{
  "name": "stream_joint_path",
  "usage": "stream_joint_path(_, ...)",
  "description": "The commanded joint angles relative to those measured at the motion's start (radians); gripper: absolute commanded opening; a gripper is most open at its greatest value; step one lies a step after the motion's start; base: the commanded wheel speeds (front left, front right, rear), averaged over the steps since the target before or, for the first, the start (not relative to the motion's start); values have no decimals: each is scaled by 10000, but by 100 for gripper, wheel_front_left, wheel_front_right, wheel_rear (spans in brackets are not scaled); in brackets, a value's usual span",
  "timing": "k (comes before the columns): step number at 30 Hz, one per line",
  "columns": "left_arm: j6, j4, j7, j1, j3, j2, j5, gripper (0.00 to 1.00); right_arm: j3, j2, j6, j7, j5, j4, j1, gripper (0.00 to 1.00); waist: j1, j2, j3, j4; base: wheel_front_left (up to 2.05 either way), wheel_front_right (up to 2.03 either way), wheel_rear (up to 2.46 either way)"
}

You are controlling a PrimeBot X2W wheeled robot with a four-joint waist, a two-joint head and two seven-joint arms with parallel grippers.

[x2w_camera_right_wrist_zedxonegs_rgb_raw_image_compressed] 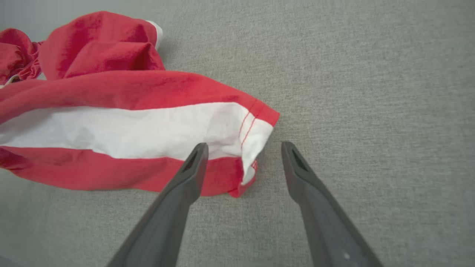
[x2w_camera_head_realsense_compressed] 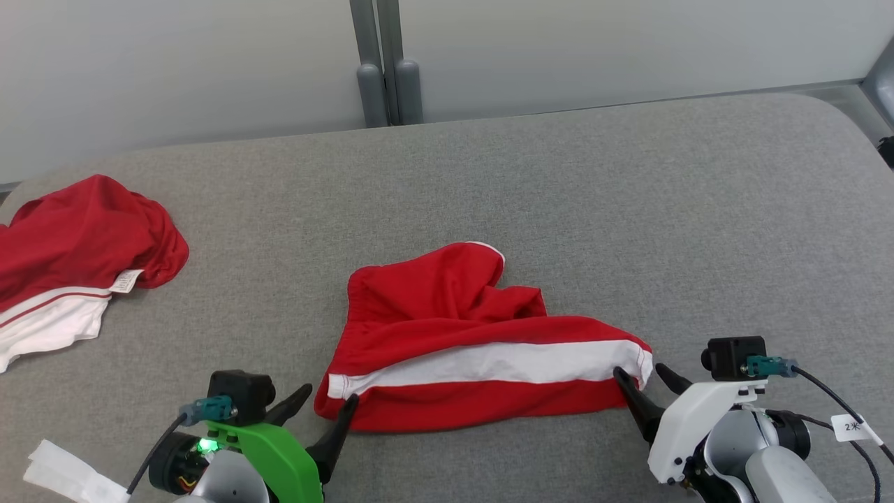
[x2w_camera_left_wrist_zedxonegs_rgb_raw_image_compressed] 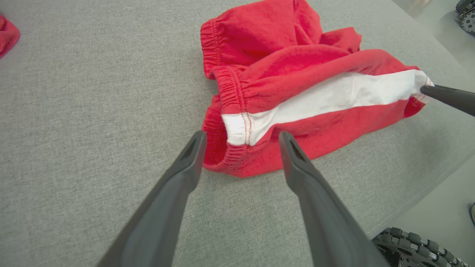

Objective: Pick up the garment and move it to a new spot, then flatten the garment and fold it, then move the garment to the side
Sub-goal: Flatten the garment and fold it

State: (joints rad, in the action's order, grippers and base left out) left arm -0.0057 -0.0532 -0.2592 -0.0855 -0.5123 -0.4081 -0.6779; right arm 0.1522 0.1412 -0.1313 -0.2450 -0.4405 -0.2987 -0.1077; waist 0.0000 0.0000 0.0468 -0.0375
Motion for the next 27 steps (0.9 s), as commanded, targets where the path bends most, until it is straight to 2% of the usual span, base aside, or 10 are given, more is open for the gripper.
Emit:
stream_joint_path(1, -83, -145, -18, -292, -17, 45, 22, 100, 97, 21, 10, 114, -100, -134, -191, 100, 0, 0, 233, -16, 0, 0, 0)
stream_joint_path(10, -395, -1009, -34, -824, -173, 318, -190, 100, 569, 16, 10, 565, -373, -832, -706, 100, 0, 0, 548, -87, 0, 0, 0)
stream_joint_path(11, -430, -1079, 5, -845, -179, 329, -189, 100, 622, 22, 10, 641, -414, -910, -729, 91, 0, 0, 569, -91, 0, 0, 0)
stream_joint_path(12, -453, -1134, 23, -867, -184, 336, -198, 84, 681, 23, 10, 692, -450, -960, -751, 62, 0, 0, 585, -92, 0, 0, 0)
stream_joint_path(13, -474, -1192, 55, -892, -192, 354, -213, 42, 758, 46, 10, 766, -493, -997, -795, 41, 0, 0, 591, -92, 0, 0, 0)
stream_joint_path(14, -493, -1231, 96, -914, -193, 371, -229, 10, 813, 76, 10, 846, -526, -1015, -830, 34, 0, 0, 595, -91, 0, 0, 0)
stream_joint_path(15, -525, -1279, 134, -926, -198, 381, -251, 0, 897, 114, 10, 939, -561, -1033, -859, 16, 0, 0, 593, -90, 0, 0, 0)
stream_joint_path(16, -559, -1310, 137, -928, -218, 388, -264, 0, 979, 141, 10, 1028, -608, -1039, -872, 0, 0, 0, 583, -88, 0, 0, 0)
stream_joint_path(24, -545, -1120, 436, -738, -158, 265, -265, 0, 1227, 472, 10, 1859, -965, -753, -623, 0, 0, 0, 279, -26, 0, 0, 0)
stream_joint_path(27, -649, -699, 506, -738, -70, 213, -413, 0, 1212, 525, 9, 2148, -1278, -295, -663, 0, 0, 0, 175, -11, 0, 0, 0)
